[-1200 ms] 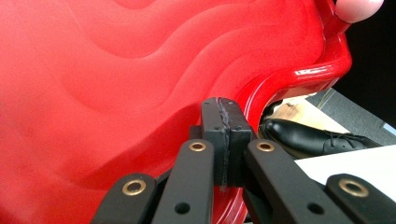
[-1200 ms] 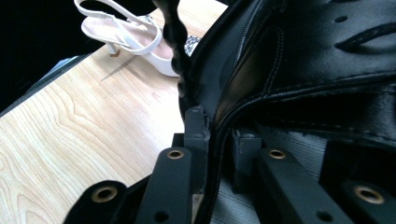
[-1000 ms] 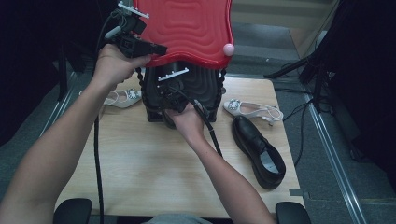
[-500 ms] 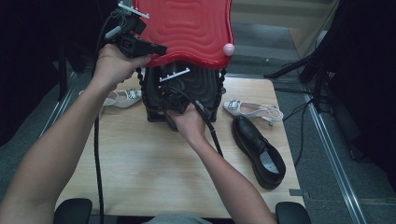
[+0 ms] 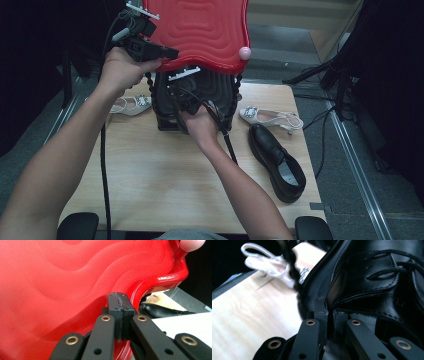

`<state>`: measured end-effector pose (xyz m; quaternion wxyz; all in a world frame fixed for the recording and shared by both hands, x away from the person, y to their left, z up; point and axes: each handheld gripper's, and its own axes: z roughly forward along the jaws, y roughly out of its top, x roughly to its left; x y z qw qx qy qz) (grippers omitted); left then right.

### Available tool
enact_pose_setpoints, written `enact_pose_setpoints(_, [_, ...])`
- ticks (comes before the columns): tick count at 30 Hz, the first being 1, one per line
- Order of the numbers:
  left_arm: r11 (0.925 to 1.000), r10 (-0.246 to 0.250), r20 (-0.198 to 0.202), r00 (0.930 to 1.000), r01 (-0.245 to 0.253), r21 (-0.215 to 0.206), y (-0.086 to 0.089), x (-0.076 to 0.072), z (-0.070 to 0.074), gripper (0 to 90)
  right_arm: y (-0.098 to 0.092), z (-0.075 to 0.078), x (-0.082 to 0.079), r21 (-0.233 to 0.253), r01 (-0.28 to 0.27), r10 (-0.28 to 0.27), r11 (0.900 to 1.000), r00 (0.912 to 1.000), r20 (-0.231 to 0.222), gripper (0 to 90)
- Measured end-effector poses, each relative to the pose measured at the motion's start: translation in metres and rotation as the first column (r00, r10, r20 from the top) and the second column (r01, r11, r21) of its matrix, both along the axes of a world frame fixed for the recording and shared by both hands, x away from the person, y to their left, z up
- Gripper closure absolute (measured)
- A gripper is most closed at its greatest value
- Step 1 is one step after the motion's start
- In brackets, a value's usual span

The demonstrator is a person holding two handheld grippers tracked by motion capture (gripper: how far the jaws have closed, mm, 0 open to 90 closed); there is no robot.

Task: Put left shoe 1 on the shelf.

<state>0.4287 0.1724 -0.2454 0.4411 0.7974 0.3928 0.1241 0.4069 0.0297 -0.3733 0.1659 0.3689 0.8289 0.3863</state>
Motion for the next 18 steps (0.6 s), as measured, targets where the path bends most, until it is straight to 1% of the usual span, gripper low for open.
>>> enact_pose_setpoints(1, [1.0000,0.000,0.000,1.0000,0.000,-0.001,0.0000,0.0000,0.0000,90.0,-0.0008,0.0002,0.0033,0.003,0.009,-0.009,1.000,0.9999,0.012,87.1])
enact_pose_setpoints(2, [1.0000,0.000,0.000,1.0000,0.000,-0.001,0.0002,0.0002,-0.0001,90.0,-0.0014,0.0000,0.0054,0.006,0.009,-0.009,1.000,0.9999,0.012,87.1])
enact_pose_setpoints(4, [1.0000,-0.001,0.001,1.0000,0.001,-0.001,0.0002,0.0002,-0.0001,90.0,-0.0040,-0.0003,0.0078,0.035,0.007,-0.007,0.999,0.9999,-0.012,85.4])
enact_pose_setpoints(5, [1.0000,-0.001,0.002,1.0000,0.001,0.000,0.0001,0.0002,-0.0001,90.0,-0.0047,-0.0006,0.0077,0.041,0.001,-0.001,0.999,0.9999,-0.016,82.6])
enact_pose_setpoints(6, [1.0000,-0.001,0.002,1.0000,0.001,0.000,0.0000,0.0003,-0.0001,90.0,-0.0052,-0.0003,0.0071,0.049,0.009,-0.008,0.999,0.9996,-0.027,81.8])
enact_pose_setpoints(9, [1.0000,0.001,0.003,1.0000,-0.001,0.000,0.0000,0.0001,-0.0002,90.0,-0.0061,-0.0010,0.0080,0.072,0.001,0.002,0.997,0.9992,-0.041,78.4])
enact_pose_setpoints(11, [1.0000,0.001,0.004,1.0000,-0.001,0.001,-0.0001,0.0000,-0.0002,90.0,-0.0058,-0.0008,0.0075,0.069,0.002,0.002,0.998,0.9987,-0.051,74.9])
enact_pose_setpoints(14, [1.0000,0.001,0.006,1.0000,-0.001,0.001,-0.0003,0.0002,-0.0003,90.0,-0.0060,0.0009,0.0048,0.063,0.001,0.002,0.998,0.9985,-0.054,71.9])
enact_pose_setpoints(18, [1.0000,0.002,0.005,1.0000,-0.002,0.001,-0.0003,0.0000,-0.0003,90.0,-0.0103,0.0049,0.0013,0.082,-0.003,0.009,0.997,0.9973,-0.073,69.6])
